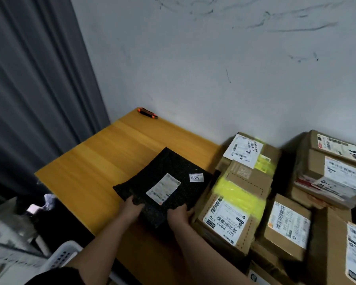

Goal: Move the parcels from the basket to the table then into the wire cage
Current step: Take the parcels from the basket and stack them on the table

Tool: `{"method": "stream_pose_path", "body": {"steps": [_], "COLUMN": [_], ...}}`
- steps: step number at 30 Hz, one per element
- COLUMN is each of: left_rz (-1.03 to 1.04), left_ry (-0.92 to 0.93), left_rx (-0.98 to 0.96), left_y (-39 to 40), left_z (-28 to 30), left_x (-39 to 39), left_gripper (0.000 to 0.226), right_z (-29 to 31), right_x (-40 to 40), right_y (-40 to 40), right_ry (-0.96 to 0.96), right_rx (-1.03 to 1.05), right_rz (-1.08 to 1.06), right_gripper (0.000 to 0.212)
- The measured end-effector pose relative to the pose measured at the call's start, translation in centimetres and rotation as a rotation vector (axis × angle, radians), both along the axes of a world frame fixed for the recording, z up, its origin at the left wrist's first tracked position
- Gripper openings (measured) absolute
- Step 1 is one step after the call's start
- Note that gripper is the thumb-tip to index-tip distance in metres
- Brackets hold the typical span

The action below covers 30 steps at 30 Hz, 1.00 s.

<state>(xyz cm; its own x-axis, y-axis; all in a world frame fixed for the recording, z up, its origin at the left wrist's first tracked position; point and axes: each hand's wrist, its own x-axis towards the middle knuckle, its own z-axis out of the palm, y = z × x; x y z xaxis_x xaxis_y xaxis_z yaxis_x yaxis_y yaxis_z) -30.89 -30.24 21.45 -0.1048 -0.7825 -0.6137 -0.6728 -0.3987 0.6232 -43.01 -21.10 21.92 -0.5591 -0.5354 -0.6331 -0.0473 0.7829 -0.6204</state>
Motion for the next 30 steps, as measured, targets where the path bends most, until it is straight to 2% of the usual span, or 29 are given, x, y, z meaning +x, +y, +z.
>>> {"method": "stream_pose_path", "body": {"steps": [5,7,10,13,15,18,20,23,25,30], "left_rz": [0.073,0.038,-0.033,-0.067,-0.101,-0.230,-0.248,-0.277,-0.282,-0.263], "left_ry": [0.053,0.021,-0.039,-0.081,-0.126,-0.412,-0.534,-0.675,-0.732,-0.794], "left_rx": [0.165,0.166,0.123,0.018,-0.096,-0.393,-0.543,-0.631,-0.612,-0.384], "left_y": [1.5,1.8,2.2,2.3,2.8,5.2,7.5,10.8,13.1,18.7], "left_z": [0.1,0.6,2.5,5.3,7.2,10.4,11.2,10.2,7.9,-0.1], "left_x": [-0.4,0.0,1.7,4.8,7.8,13.1,17.5,23.9,28.4,37.0], "left_gripper": [0.067,0.063,0.058,0.050,0.035,0.025,0.024,0.024,0.026,0.036], "right_z": [-0.1,0.2,1.6,3.9,5.9,8.9,10.1,9.5,7.7,-0.1], "right_x": [0.8,1.0,2.2,4.2,6.1,9.5,13.0,18.4,22.3,30.7], "right_y": [-0.5,-0.6,-0.4,-0.1,0.4,1.4,2.3,3.9,5.1,7.2], "right_ry": [-0.020,0.009,0.084,0.132,0.203,0.313,0.367,0.437,0.503,0.500], "right_rx": [0.032,0.025,-0.027,-0.127,-0.205,-0.258,-0.277,-0.261,-0.245,-0.182], "right_rz": [-0.004,-0.011,0.064,0.197,0.309,0.501,0.611,0.761,0.857,0.984], "right_gripper": [0.065,0.068,0.060,0.044,0.032,0.013,0.012,0.011,0.011,0.017]}}
